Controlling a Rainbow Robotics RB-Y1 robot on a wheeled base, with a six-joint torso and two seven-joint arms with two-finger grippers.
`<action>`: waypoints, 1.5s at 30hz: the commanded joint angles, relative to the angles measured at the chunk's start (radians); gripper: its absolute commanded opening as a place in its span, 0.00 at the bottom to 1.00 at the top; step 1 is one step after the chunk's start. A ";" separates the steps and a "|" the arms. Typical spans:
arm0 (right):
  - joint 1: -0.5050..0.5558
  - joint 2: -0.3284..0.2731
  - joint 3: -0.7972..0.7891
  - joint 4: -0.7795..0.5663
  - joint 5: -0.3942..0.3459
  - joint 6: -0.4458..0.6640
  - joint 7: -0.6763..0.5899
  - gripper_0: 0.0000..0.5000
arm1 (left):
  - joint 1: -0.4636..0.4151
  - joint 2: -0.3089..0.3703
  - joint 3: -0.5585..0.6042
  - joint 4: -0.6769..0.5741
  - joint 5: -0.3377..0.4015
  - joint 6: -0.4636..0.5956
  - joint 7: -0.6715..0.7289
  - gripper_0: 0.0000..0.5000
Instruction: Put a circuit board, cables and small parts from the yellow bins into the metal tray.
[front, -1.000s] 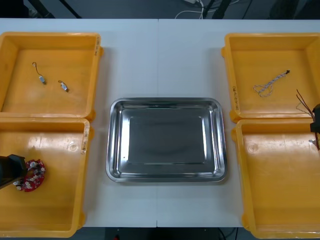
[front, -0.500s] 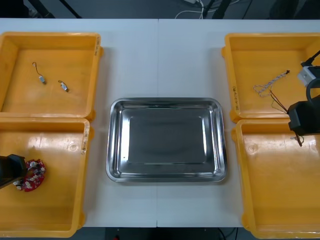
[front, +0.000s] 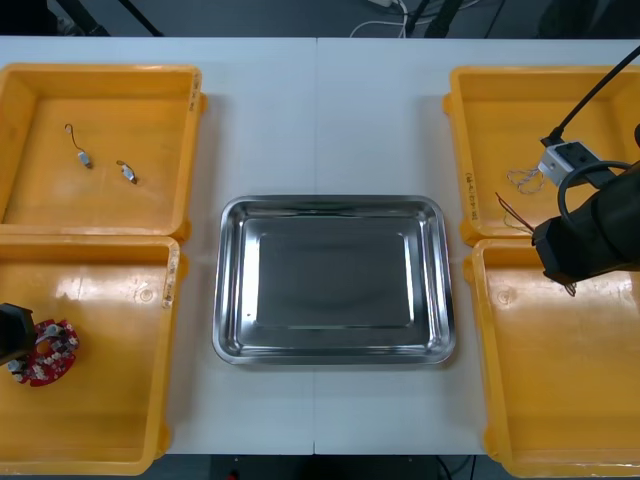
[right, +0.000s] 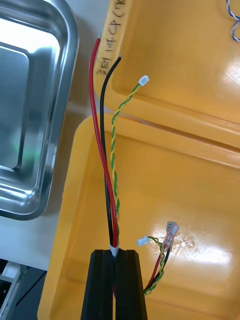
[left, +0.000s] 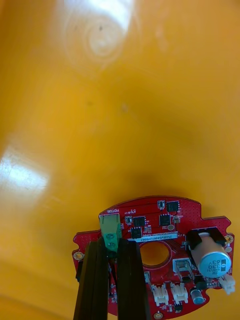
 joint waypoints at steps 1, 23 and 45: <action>-0.058 -0.044 0.030 -0.029 -0.001 0.005 0.059 0.00 | -0.048 0.007 0.029 -0.064 -0.013 0.026 0.024 0.00; -0.116 -0.043 0.104 -0.029 -0.030 0.005 0.065 0.00 | -0.275 0.159 -0.076 -0.179 0.031 0.258 0.014 0.00; -0.115 -0.040 0.104 -0.029 -0.031 0.005 0.062 0.00 | -0.690 0.155 -0.441 -0.139 0.116 0.326 0.079 0.00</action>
